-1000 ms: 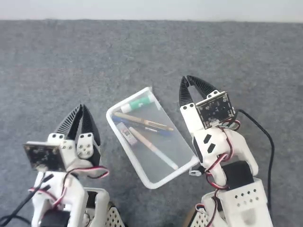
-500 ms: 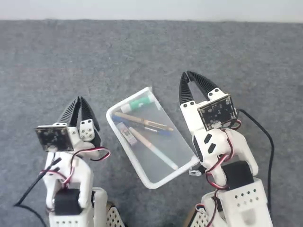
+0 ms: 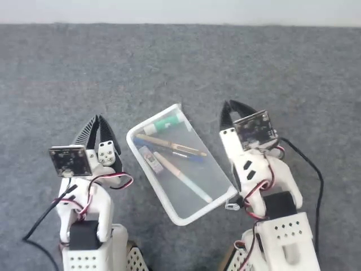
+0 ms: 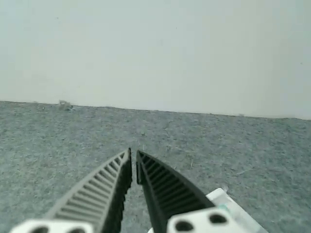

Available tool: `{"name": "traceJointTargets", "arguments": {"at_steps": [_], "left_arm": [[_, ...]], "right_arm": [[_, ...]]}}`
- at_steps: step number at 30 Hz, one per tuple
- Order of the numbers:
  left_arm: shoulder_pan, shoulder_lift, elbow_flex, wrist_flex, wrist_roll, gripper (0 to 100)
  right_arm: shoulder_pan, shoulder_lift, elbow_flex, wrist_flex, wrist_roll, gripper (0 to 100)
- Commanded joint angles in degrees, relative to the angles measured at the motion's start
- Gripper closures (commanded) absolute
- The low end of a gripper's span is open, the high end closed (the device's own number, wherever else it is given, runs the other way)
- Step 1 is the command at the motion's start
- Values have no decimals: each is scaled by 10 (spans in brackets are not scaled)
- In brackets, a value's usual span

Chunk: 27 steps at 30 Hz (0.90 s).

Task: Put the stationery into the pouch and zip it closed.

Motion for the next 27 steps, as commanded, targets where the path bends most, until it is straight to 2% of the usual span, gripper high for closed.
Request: {"name": "traceJointTargets", "arguments": {"at_steps": [1, 6, 23, 25, 27], "left_arm": [[-4, -12, 17, -55, 2, 988], [2, -12, 30, -72, 2, 988], [1, -11, 31, -71, 2, 988], [1, -11, 31, -71, 2, 988], [1, -11, 31, -71, 2, 988]], "right_arm": [[64, -11, 30, -15, 6, 989], [87, -11, 104, -15, 4, 989], [88, -11, 281, -8, 3, 988], [101, -11, 281, -4, -27, 988], [120, -11, 280, -11, -91, 988]]}}
